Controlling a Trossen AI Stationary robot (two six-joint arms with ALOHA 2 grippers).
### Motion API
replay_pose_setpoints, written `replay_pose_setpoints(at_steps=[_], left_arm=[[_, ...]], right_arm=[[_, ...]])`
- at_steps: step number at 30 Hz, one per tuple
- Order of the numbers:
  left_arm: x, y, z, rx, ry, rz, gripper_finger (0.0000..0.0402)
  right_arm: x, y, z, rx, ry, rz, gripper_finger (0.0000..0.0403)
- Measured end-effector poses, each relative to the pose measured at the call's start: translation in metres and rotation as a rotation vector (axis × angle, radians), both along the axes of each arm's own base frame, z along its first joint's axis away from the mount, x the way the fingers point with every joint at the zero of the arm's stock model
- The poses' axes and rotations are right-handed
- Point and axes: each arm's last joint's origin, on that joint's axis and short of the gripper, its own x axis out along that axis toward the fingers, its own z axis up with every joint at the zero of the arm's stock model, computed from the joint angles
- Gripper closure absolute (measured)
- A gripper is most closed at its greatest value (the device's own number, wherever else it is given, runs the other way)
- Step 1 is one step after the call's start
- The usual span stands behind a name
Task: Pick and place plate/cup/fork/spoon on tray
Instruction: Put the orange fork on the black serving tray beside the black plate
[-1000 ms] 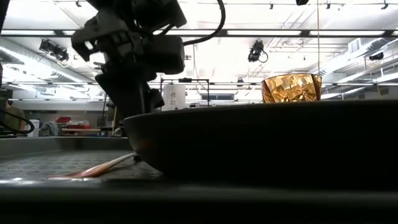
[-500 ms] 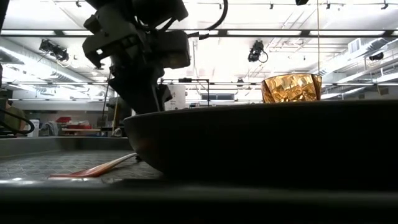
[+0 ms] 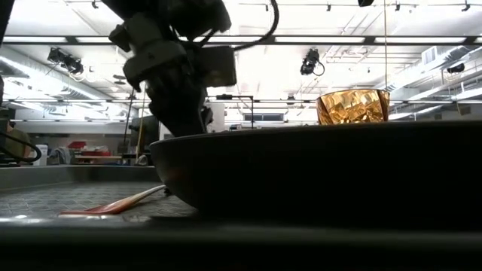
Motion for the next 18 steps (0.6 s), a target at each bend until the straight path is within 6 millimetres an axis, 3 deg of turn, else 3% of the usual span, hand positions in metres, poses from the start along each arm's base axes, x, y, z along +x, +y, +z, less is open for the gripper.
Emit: replay_pose_setpoints(at_steps=[5, 18], left_arm=[[0.002, 0.005, -0.011, 0.005, 0.038, 0.019, 0.0308], [-0.001, 0.005, -0.013, 0.016, 0.07, 0.002, 0.0343]], right_arm=[[0.0, 0.0, 0.0, 0.009, -0.001, -0.001, 0.0167], [0.0, 0.0, 0.0, 0.007, -0.001, -0.001, 0.0167]])
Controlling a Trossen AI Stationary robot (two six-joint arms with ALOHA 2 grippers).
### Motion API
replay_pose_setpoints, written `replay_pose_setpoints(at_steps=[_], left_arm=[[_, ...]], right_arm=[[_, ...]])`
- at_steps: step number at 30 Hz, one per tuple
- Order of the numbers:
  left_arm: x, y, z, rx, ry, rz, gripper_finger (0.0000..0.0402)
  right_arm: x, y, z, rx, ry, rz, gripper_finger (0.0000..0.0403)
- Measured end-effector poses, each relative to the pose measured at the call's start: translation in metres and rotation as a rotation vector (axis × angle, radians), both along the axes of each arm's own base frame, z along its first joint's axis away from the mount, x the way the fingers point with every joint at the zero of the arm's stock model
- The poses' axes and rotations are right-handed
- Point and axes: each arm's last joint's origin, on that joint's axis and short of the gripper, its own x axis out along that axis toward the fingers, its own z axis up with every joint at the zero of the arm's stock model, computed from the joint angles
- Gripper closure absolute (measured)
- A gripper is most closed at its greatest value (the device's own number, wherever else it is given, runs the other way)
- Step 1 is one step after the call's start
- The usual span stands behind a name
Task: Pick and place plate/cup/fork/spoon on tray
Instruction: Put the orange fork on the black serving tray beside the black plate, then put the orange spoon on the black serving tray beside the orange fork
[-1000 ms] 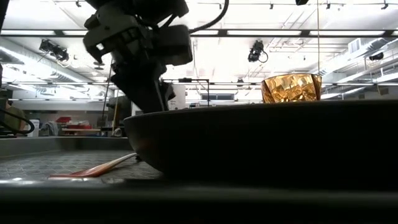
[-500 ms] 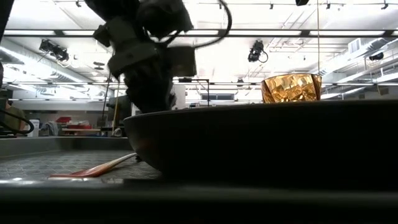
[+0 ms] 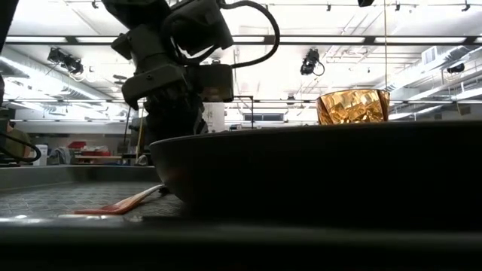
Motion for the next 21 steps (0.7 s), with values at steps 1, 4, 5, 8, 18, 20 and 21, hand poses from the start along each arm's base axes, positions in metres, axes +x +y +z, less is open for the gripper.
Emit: replay_pose_setpoints(at_steps=[1, 4, 5, 8, 18, 20, 21], left_arm=[[-0.001, 0.0, 0.002, -0.001, -0.001, 0.0, 0.0344], [-0.003, 0.002, 0.014, -0.011, -0.034, 0.006, 0.0347], [-0.004, 0.002, 0.02, -0.017, -0.047, 0.015, 0.0347], [-0.008, 0.008, 0.038, -0.023, -0.091, 0.081, 0.0347], [-0.034, 0.058, 0.043, 0.008, 0.105, 0.683, 0.0278], [-0.038, 0.066, 0.04, 0.007, 0.147, 0.746, 0.0256], [-0.039, 0.07, 0.04, 0.014, 0.156, 0.767, 0.0245]], right_arm=[[0.0, 0.0, 0.0, 0.0, 0.0, 0.0, 0.0167], [0.0, 0.0, 0.0, 0.0, 0.0, 0.0, 0.0167], [0.0, 0.0, 0.0, -0.001, 0.001, 0.0, 0.0167], [0.0, 0.0, 0.0, -0.006, 0.001, 0.001, 0.0167], [0.0, 0.0, 0.0, -0.029, 0.002, 0.003, 0.0167], [0.0, 0.0, 0.0, -0.039, 0.003, 0.004, 0.0167], [0.0, 0.0, 0.0, -0.045, 0.004, 0.005, 0.0167]])
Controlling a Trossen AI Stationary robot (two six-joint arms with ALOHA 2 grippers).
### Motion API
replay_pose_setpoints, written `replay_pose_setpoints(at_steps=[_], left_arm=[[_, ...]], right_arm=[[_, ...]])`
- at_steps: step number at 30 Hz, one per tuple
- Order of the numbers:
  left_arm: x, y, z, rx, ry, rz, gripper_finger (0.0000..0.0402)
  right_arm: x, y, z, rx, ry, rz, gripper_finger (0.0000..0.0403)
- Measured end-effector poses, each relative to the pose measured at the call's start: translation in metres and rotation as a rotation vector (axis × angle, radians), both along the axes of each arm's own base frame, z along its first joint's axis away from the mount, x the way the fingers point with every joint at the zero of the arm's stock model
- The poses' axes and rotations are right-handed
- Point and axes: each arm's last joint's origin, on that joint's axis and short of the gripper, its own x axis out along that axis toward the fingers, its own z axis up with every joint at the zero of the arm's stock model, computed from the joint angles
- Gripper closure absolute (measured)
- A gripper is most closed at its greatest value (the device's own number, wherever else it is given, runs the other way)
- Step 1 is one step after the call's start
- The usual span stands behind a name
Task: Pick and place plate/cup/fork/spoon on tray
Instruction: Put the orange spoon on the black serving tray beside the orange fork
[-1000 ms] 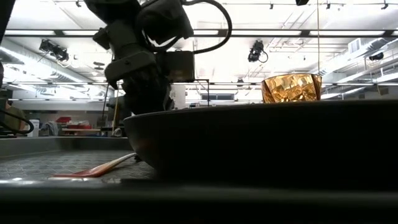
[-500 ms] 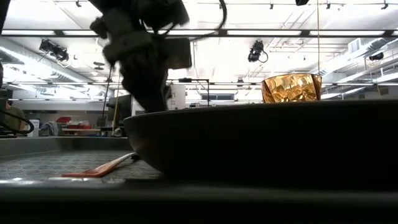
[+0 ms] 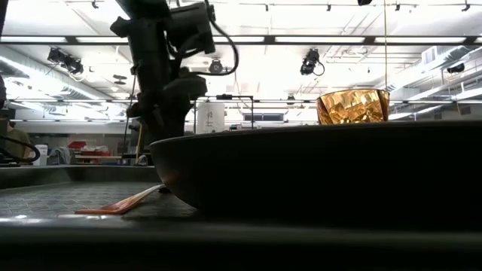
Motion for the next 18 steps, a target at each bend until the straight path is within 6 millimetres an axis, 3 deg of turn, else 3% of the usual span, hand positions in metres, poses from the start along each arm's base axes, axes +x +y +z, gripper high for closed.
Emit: replay_pose_setpoints(at_steps=[8, 18], left_arm=[[-0.007, 0.03, -0.003, -0.009, 0.037, 0.191, 0.0181], [-0.011, 0.067, -0.027, -0.111, 0.123, 0.28, 0.0199]], right_arm=[[0.0, 0.0, 0.0, -0.039, 0.002, 0.004, 0.0167], [0.0, 0.001, 0.0, -0.028, -0.003, 0.039, 0.0167]])
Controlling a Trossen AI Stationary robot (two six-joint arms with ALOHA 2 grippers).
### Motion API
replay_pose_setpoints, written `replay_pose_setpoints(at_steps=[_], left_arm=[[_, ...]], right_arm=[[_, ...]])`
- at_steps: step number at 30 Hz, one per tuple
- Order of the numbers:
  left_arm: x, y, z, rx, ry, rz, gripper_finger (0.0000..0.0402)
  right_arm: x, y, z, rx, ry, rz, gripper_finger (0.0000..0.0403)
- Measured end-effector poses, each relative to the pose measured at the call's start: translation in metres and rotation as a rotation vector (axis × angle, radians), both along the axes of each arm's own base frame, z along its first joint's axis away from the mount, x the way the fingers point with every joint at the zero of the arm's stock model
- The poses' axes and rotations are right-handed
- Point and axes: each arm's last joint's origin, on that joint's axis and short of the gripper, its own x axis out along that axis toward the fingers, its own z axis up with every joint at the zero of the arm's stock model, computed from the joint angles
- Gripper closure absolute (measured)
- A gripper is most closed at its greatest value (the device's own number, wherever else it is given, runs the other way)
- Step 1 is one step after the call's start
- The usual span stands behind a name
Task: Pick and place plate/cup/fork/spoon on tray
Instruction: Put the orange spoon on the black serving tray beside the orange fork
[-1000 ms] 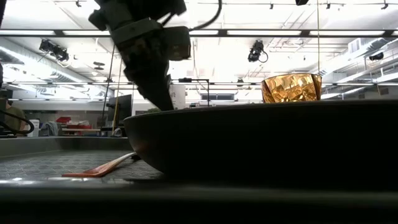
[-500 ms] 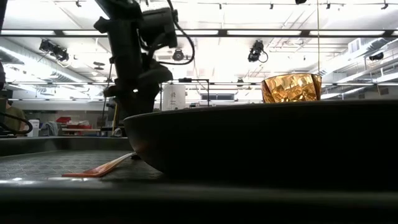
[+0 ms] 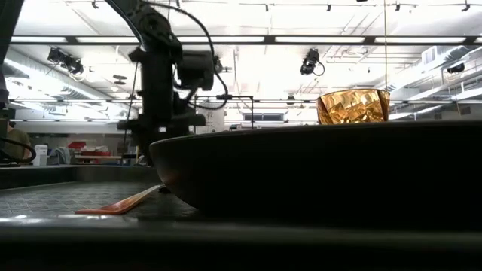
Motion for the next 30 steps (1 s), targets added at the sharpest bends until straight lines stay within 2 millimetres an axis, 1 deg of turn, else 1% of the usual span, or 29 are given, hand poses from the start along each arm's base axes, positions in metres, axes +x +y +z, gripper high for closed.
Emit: replay_pose_setpoints(at_steps=[3, 7, 10, 17, 23, 30], left_arm=[[0.003, 0.0072, -0.002, -0.016, -0.043, 0.011, 0.0208], [0.0006, 0.0113, -0.0022, -0.016, -0.029, 0.003, 0.0215], [-0.0027, 0.0122, -0.0027, -0.025, 0.001, -0.003, 0.022], [-0.0031, 0.0122, -0.0032, -0.026, 0.008, -0.005, 0.0221], [0.0011, 0.0112, -0.0094, -0.032, 0.008, -0.01, 0.0221], [0.0027, 0.0101, -0.0102, -0.039, -0.003, -0.021, 0.0221]], right_arm=[[0.0, 0.0001, 0.0006, 0.012, -0.006, 0.0, 0.0167], [0.0, 0.0003, 0.0007, 0.033, -0.007, 0.002, 0.0167], [0.0, 0.0006, 0.0007, 0.042, -0.006, 0.012, 0.0167], [0.0001, 0.0006, 0.0011, 0.045, -0.01, 0.012, 0.0167], [-0.0001, 0.001, 0.0013, 0.05, -0.012, 0.014, 0.0167], [-0.0019, 0.004, 0.0013, 0.05, -0.012, 0.027, 0.0167]])
